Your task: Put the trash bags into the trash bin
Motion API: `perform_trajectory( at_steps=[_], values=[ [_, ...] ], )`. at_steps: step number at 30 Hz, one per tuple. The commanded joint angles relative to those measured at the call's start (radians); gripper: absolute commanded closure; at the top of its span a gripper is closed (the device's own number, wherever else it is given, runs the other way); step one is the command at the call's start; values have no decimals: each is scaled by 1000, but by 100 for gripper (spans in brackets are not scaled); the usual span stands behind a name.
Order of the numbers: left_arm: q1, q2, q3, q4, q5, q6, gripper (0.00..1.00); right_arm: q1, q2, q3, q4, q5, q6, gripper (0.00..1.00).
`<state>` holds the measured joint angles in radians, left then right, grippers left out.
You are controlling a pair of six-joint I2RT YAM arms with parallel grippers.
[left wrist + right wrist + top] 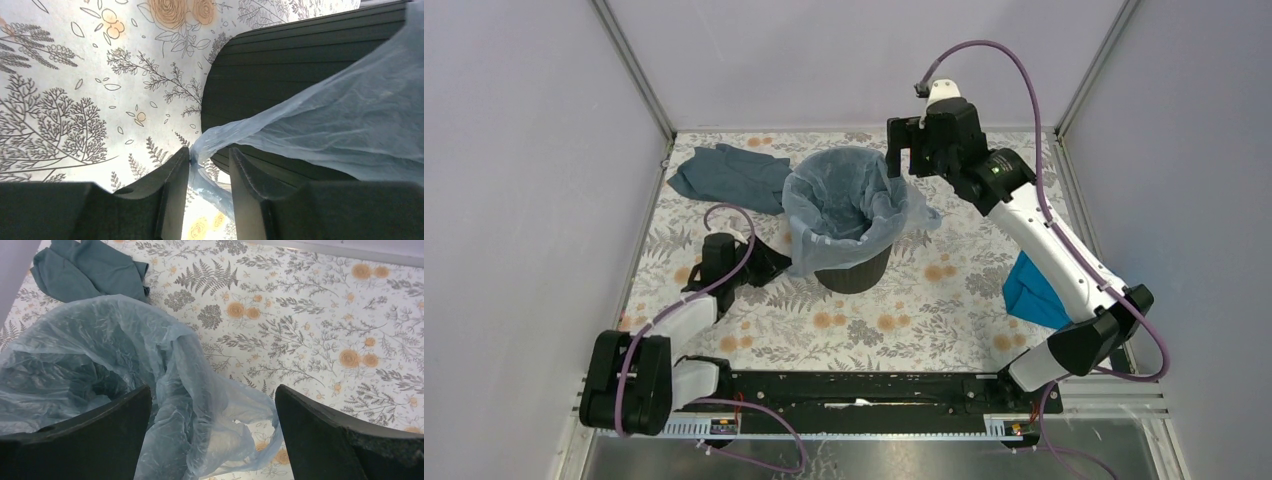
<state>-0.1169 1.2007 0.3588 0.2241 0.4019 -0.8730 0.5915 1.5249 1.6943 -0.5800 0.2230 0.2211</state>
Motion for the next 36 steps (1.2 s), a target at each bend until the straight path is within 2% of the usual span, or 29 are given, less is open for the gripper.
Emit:
perform_trajectory(
  at_steps=[1, 5, 8, 11, 13, 17, 22, 23, 26, 28, 30, 34, 36],
  values=[
    [-3, -117, 50, -99, -80, 52, 55, 40, 0, 94, -72, -11, -63, 1],
    [-1, -226, 65, -192, -139, 65, 40, 132, 65, 169, -77, -47, -81, 9],
    [-1, -269, 94, -269, -154, 85, 37, 204, 128, 178, -62, -63, -79, 13],
    [-2, -293, 118, -318, -154, 112, 39, 238, 206, 171, -61, -67, -77, 15],
    [-2, -305, 119, -318, -138, 113, 46, 245, 265, 159, -51, -57, -80, 19],
    [-20, -270, 101, -234, -59, 66, 50, 248, 338, 118, 25, 8, -68, 21],
    [-104, -207, 99, -141, -83, 6, 52, 256, 387, 23, 255, -3, 24, 12],
    [-113, -196, 98, -123, -83, -3, 52, 255, 398, 16, 295, -50, 65, 7],
    [-130, -156, 117, -94, -70, -9, 52, 255, 415, 16, 405, -241, 159, 5],
    [-134, -144, 130, -96, -73, -3, 52, 256, 395, -19, 487, -297, 183, 1],
    [-135, -150, 135, -103, -77, 2, 52, 255, 375, -29, 468, -261, 154, 0],
    [-135, -170, 129, -120, -82, 19, 51, 235, 338, -46, 327, -67, 69, 0],
    [-135, -172, 125, -126, -91, 27, 51, 212, 303, -78, 289, -17, 35, 0]
  ],
)
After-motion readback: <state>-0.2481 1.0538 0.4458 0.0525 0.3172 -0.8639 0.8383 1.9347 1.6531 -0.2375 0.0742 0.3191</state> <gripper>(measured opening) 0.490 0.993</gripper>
